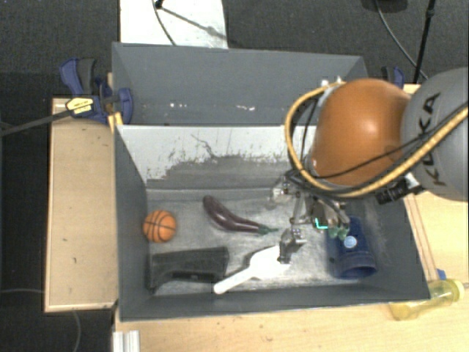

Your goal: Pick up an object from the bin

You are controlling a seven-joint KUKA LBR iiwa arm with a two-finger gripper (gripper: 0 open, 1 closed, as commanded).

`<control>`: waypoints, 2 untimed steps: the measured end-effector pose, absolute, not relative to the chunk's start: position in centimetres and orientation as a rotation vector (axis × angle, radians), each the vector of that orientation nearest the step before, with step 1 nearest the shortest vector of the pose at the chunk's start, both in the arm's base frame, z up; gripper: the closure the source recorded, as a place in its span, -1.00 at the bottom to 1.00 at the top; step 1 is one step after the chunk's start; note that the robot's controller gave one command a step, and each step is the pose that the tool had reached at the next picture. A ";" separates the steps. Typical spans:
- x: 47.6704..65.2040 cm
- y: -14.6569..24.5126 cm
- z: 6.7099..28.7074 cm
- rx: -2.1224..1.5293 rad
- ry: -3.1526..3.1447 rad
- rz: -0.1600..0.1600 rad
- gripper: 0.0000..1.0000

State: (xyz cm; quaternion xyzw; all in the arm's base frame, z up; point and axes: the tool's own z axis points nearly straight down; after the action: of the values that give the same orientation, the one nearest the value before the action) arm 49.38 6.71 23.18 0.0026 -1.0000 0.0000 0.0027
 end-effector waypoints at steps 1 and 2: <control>49.5 6.7 23.6 0.004 -3.144 -0.001 -1.00; 50.6 6.4 18.7 0.058 -3.151 -0.002 -1.00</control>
Offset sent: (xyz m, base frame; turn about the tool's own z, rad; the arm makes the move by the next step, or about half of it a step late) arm 0.0249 -0.0091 -0.1328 -0.0909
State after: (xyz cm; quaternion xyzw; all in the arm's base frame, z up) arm 50.62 6.38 18.68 0.0183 -0.9998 -0.0006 -0.0052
